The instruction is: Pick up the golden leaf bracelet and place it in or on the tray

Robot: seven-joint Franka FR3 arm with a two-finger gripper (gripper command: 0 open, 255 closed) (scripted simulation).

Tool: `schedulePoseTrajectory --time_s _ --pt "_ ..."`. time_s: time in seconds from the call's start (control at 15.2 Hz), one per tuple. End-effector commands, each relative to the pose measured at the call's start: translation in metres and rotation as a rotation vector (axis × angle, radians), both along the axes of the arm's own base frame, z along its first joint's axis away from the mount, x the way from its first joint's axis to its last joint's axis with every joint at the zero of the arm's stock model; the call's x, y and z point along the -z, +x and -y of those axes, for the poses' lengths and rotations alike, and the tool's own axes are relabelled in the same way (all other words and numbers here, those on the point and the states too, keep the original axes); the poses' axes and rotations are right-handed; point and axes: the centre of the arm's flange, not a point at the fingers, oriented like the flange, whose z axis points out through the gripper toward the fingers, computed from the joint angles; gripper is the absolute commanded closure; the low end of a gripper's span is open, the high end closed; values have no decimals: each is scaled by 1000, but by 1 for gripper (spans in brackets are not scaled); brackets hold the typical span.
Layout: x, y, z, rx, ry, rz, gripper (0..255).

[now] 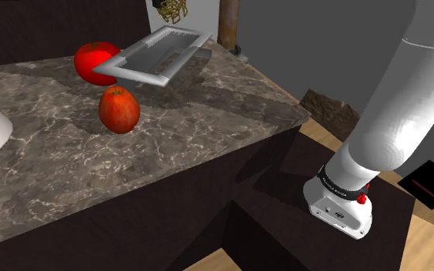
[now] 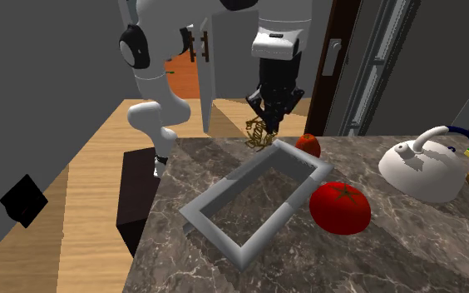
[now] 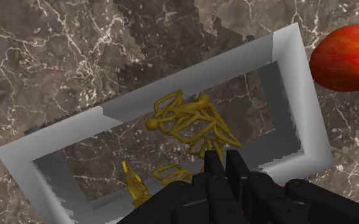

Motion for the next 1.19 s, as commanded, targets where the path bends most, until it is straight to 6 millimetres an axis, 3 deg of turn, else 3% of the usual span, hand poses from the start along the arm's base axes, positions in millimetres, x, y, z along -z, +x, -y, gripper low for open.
schedulePoseTrajectory --time_s 0.0,0.2,1.12 --pt "0 22 15 0 -1 0 255" --pt "-1 55 33 0 -1 0 255" --pt "77 55 33 0 -1 0 255"
